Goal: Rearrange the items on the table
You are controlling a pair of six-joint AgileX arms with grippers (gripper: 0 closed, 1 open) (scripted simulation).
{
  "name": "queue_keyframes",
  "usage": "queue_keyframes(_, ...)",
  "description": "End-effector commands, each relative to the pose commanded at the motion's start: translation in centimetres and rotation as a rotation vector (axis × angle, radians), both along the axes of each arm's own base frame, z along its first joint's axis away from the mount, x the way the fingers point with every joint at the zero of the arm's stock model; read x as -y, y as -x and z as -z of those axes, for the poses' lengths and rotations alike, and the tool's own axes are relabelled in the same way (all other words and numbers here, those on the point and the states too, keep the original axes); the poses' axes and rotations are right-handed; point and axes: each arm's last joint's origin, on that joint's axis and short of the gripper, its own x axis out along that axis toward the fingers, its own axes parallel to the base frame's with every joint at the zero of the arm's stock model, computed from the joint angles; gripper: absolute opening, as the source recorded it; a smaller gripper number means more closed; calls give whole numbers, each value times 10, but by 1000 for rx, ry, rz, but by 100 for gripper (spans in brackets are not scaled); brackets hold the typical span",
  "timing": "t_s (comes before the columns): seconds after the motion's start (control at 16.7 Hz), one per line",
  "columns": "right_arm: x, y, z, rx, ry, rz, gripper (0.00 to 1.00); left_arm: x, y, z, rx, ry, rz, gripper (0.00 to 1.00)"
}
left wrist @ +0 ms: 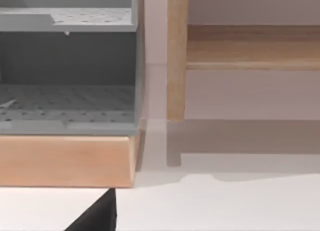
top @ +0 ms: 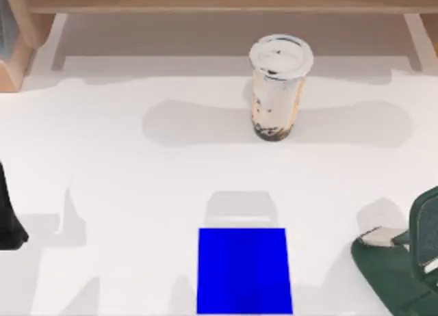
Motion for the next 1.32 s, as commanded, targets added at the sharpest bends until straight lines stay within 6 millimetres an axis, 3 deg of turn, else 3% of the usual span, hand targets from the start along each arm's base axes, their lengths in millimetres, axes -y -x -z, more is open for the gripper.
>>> queue_keyframes(0.3,23,-27,2,-310,-74,-11,100,0,0,0,0,0,0,100)
queue_keyframes(0.54,39,-40,4,-449,-124,-20,100,0,0,0,0,0,0,100)
queue_keyframes(1.02,41,-43,6,-474,-134,-23,100,0,0,0,0,0,0,100)
queue_keyframes(1.32,43,-47,43,-473,-135,-20,100,0,0,0,0,0,0,100)
